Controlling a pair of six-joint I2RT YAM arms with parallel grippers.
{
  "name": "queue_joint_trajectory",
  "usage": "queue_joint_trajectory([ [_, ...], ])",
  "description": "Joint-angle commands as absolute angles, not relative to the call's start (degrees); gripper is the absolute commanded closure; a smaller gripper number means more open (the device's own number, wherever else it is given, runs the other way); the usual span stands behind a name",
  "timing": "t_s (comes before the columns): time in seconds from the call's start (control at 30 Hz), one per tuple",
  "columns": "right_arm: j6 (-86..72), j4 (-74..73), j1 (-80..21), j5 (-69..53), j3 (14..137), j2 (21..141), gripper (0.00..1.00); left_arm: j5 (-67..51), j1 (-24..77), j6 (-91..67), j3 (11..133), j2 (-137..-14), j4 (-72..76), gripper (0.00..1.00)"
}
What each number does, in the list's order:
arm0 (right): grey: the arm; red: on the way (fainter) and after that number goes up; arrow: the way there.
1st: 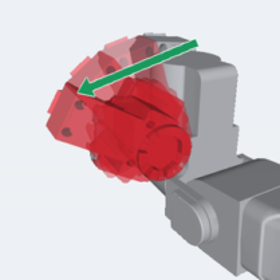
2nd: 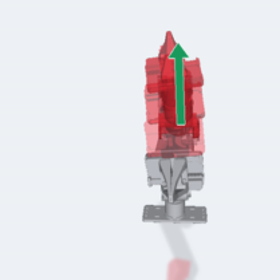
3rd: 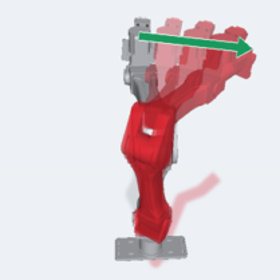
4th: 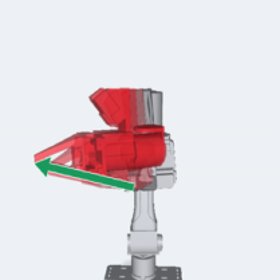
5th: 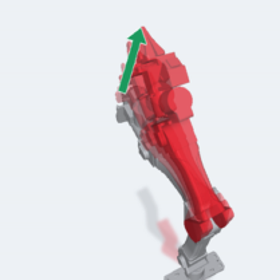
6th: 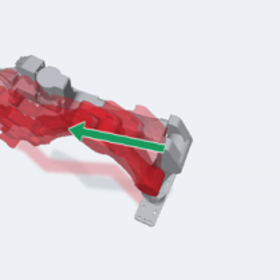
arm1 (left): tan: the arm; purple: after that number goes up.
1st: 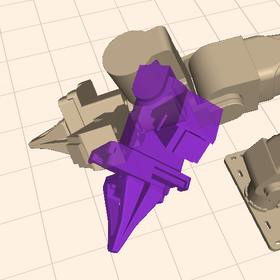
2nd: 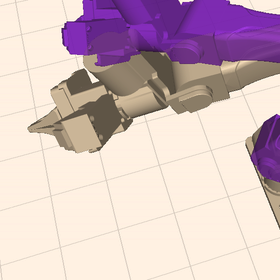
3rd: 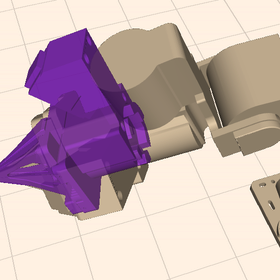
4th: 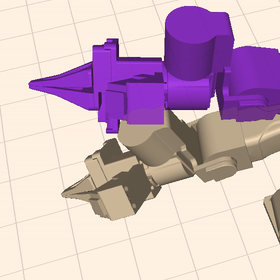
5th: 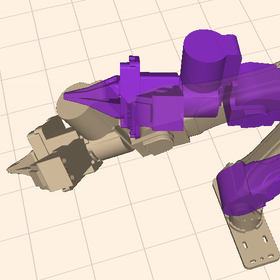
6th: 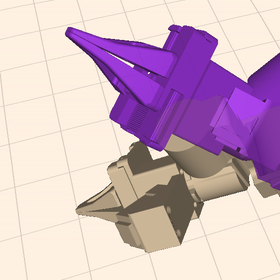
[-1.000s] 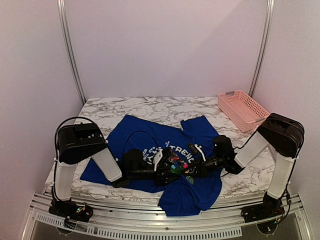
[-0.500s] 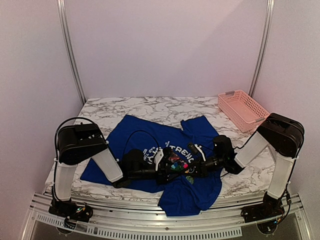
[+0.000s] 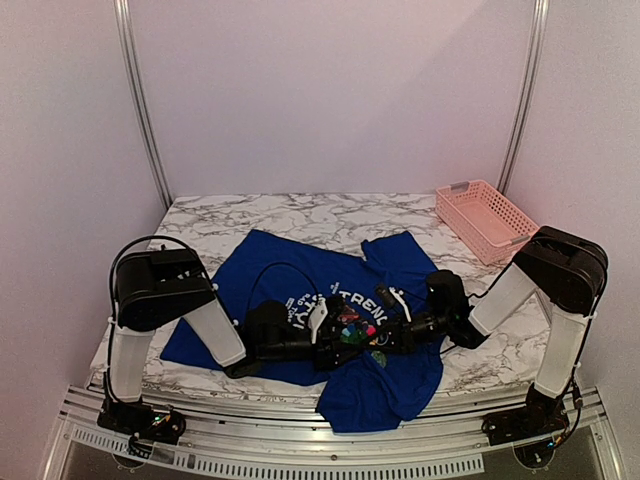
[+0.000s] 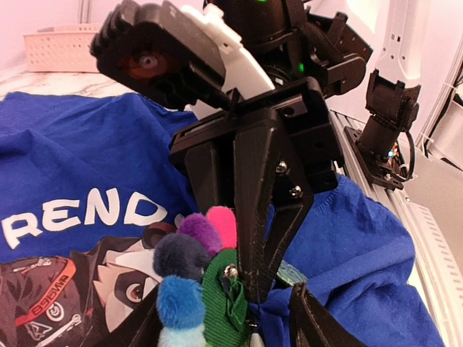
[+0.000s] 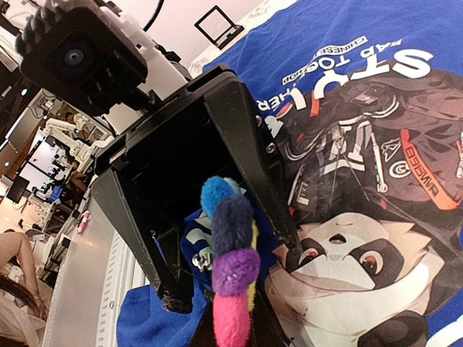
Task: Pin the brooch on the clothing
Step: Pin the clothing with brooches onto the flattened clothing.
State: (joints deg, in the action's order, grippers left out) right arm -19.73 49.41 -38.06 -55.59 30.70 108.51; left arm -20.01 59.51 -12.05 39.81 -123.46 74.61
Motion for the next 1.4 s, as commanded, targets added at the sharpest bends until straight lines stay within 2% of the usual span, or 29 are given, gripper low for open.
queue_joint_trajectory([
  [0.0, -20.4, 51.0, -37.7, -55.2, 30.5, 109.8, 1.00, -17.7, 60.7, -11.7, 39.0, -122.5, 75.2, 0.47],
  [0.23, -20.4, 51.3, -37.8, -55.3, 30.3, 110.0, 1.00, -16.4, 60.8, -12.1, 38.3, -122.2, 75.7, 0.61],
  [0.5, -20.4, 51.4, -37.7, -55.3, 30.3, 110.1, 1.00, -16.4, 60.6, -12.4, 37.5, -121.6, 75.9, 0.64],
  [0.6, -20.4, 51.4, -37.7, -55.3, 30.5, 110.2, 1.00, -17.2, 60.4, -12.6, 37.6, -121.5, 76.0, 0.61],
  [0.73, -20.4, 51.3, -37.7, -55.3, 30.5, 110.3, 1.00, -17.9, 60.2, -13.1, 38.5, -121.6, 76.3, 0.46],
  [0.9, -20.4, 51.4, -37.7, -55.5, 30.6, 110.4, 1.00, -17.6, 60.3, -13.1, 39.2, -121.8, 76.1, 0.45],
  [1.37, -20.4, 51.6, -37.8, -55.5, 30.4, 110.2, 1.00, -14.0, 60.2, -14.1, 38.2, -121.0, 77.3, 0.63],
])
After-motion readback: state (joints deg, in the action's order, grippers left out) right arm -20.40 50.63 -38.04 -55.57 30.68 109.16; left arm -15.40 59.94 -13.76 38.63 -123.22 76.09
